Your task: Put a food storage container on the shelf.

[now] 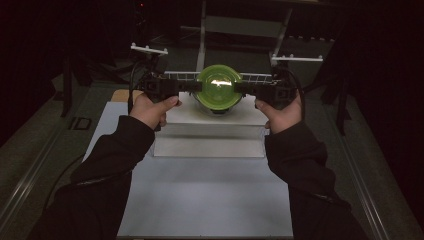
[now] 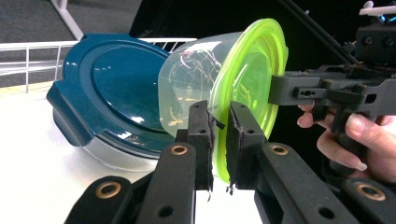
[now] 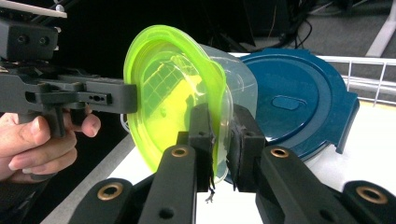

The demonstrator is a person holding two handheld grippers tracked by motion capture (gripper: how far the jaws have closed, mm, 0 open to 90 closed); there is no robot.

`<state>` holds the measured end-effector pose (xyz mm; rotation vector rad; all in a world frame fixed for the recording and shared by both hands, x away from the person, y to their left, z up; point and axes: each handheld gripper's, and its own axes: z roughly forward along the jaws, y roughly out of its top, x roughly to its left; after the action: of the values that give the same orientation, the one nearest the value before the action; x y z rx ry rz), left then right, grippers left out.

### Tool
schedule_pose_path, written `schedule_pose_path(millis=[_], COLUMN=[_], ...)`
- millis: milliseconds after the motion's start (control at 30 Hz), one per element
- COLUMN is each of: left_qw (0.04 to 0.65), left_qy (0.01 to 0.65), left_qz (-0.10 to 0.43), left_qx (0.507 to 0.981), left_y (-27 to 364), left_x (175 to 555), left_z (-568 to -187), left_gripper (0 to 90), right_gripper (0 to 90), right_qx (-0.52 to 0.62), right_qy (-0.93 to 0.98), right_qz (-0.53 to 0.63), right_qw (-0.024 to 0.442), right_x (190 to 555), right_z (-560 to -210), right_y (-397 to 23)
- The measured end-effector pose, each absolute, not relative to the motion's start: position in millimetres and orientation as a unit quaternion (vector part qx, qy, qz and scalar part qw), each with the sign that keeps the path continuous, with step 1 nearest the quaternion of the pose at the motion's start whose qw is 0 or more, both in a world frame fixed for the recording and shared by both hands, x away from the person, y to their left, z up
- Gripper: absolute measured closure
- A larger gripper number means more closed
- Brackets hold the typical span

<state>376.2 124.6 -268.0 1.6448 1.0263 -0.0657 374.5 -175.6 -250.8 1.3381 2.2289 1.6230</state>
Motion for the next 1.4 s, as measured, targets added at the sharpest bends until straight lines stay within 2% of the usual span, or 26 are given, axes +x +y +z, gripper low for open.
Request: schedule_pose_path(millis=[433, 467, 600, 900, 1200, 1400], left_qw=[0.567, 0.569, 0.571, 0.569, 0.571, 0.574], left_qy=[0.443, 0.447, 0.450, 0.466, 0.482, 0.486], left_qz=[-0.034, -0.029, -0.025, -0.020, -0.024, -0.024], left_qx=[0.694, 0.690, 0.686, 0.677, 0.664, 0.659], left_y=[125, 123, 121, 121, 117, 115], left_x=[389, 391, 395, 413, 428, 430], left_z=[-267, -265, -266, -266, -268, -271], left_gripper=[78.4, 77.5, 76.8, 73.9, 72.9, 67.8], right_gripper=[79.1, 74.7, 73.2, 73.7, 73.6, 71.2], right_qx=[0.445, 0.451, 0.460, 0.479, 0.504, 0.513], right_qy=[0.729, 0.730, 0.722, 0.714, 0.701, 0.700], right_qz=[0.519, 0.513, 0.516, 0.510, 0.505, 0.497], right_qw=[0.024, 0.025, 0.026, 0.036, 0.026, 0.016], right_x=[389, 392, 398, 407, 423, 432], right_z=[-249, -250, -250, -244, -242, -243], right_y=[-175, -175, -177, -171, -171, -175])
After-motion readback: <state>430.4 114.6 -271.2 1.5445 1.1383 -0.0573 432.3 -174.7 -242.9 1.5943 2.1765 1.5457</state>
